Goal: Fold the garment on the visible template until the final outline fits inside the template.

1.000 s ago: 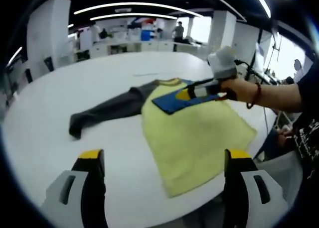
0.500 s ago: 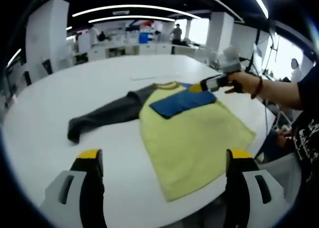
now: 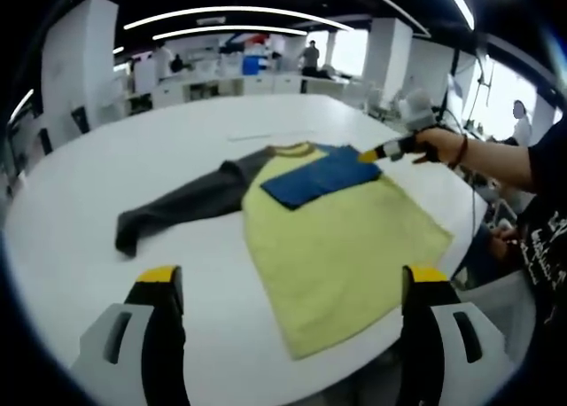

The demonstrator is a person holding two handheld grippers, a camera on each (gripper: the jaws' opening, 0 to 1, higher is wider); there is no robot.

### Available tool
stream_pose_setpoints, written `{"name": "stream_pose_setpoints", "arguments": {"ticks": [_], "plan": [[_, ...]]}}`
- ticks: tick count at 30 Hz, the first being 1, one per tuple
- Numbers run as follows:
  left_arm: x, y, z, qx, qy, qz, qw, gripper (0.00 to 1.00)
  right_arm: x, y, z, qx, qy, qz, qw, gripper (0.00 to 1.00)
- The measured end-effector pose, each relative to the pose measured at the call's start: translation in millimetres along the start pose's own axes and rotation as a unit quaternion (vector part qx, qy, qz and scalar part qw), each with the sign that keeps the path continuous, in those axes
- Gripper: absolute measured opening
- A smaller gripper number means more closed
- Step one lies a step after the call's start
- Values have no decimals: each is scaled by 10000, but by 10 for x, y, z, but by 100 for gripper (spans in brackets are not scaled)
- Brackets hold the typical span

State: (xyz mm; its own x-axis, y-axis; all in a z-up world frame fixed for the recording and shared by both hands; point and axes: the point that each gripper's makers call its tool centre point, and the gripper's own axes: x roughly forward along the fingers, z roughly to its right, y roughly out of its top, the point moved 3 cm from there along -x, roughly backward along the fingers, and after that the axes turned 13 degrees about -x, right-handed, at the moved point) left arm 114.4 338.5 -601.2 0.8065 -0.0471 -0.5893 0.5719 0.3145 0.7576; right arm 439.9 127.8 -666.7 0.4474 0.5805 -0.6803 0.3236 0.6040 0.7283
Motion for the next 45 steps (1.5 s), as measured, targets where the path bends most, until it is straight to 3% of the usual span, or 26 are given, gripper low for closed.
{"name": "stream_pose_setpoints", "arguments": {"ticks": [13, 32, 40, 45], "plan": [[7, 0, 45, 53, -10, -66, 10000, 99, -28, -294, 136, 224, -9, -323, 9992, 31], [-24, 12, 92, 19, 47, -86, 10000, 99, -17, -448, 159, 266, -124, -501, 9983, 1], [-37, 13, 82, 23, 80, -91, 9999, 98, -8, -500, 184, 27, -246, -621, 9978, 0], [-31, -7, 55, 34, 66, -127, 9999, 98, 3, -503, 191, 93, -221, -636, 9977, 1]]}}
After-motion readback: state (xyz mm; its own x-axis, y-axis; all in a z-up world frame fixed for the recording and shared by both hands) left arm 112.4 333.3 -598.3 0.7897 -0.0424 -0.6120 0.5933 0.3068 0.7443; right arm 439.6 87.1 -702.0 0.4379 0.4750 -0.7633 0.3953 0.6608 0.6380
